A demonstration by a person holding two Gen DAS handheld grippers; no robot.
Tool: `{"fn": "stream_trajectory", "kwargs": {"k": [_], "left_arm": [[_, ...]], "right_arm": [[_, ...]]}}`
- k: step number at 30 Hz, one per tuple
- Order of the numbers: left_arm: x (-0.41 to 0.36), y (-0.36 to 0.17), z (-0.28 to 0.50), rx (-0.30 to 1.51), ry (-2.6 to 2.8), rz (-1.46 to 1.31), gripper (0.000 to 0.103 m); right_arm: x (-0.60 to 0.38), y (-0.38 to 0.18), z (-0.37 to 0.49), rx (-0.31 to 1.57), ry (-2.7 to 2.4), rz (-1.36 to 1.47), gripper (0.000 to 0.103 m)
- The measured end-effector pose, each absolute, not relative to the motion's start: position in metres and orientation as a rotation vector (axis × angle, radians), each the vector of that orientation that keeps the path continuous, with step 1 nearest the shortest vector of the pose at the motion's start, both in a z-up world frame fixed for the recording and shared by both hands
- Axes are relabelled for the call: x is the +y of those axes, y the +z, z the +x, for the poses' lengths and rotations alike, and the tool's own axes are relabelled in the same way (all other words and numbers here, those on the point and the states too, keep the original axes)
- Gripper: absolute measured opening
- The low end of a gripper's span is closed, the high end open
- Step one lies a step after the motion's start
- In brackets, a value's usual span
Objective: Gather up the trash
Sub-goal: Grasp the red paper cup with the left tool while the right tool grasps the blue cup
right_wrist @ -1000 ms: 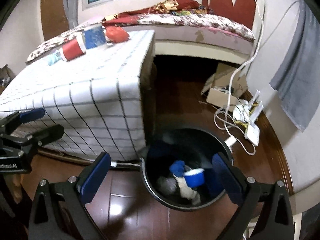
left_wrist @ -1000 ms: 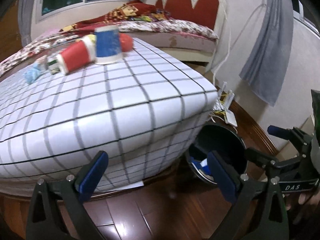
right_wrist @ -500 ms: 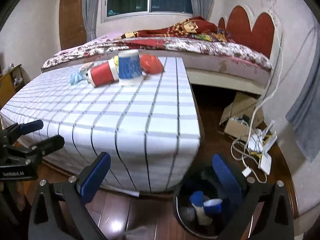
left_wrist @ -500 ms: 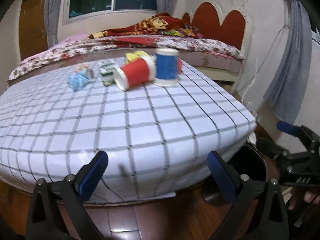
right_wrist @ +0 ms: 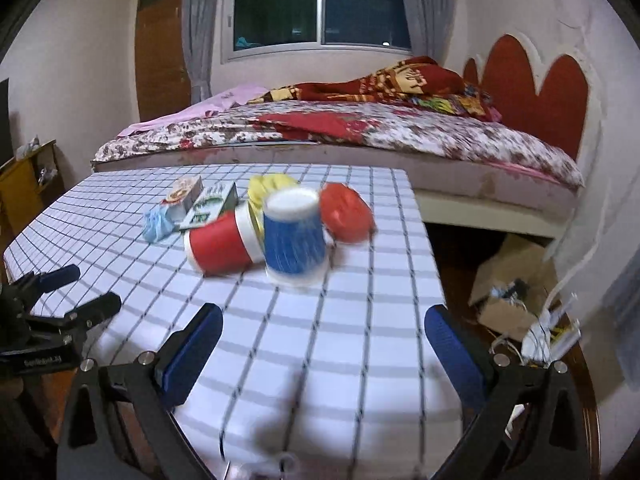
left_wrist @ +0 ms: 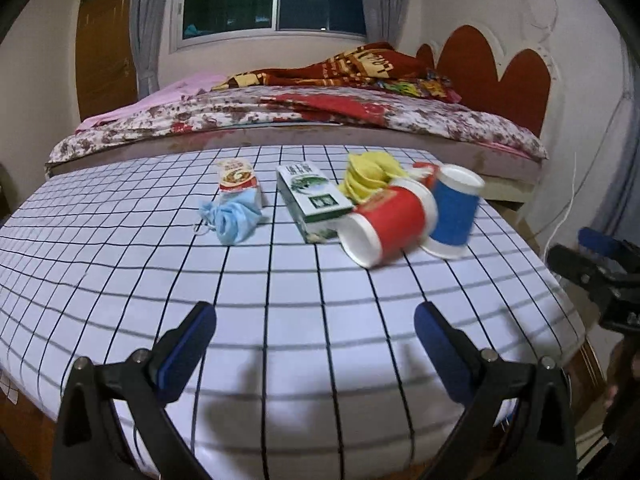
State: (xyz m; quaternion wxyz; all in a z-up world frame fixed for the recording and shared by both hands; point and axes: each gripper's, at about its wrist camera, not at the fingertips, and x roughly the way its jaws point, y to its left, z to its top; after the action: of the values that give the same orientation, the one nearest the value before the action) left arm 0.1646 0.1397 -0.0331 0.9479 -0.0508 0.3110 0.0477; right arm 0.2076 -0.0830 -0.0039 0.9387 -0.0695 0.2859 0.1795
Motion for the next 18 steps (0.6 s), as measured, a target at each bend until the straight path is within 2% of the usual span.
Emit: {"fn": "stream_trajectory", "kwargs": {"k": [5, 15, 16, 18], "left_arm": [[0.141, -0.035, 0.191, 0.64, 0.072, -0.098, 0.099], [0.127, -0.036, 0.234, 0.661, 0.015, -0.047, 0.099], [0.126, -0.036, 0.238, 0.664, 0.011, -0.044, 0.099], [0.122, -0.036, 0.245, 0.665, 0.004, -0.032, 0.099]], "right_arm": [[-0.054, -0.008, 0.252, 0.604, 0.378, -0.134, 0.09], [-0.027, -0.016, 0.311, 0.642, 0.389, -0.112, 0.088], [-0.026, -0.017, 0.313, 0.648, 0.394, -0.112, 0.083], [-0.025, -0.02, 0.318, 0.669, 0.407, -0.118, 0.059]]}}
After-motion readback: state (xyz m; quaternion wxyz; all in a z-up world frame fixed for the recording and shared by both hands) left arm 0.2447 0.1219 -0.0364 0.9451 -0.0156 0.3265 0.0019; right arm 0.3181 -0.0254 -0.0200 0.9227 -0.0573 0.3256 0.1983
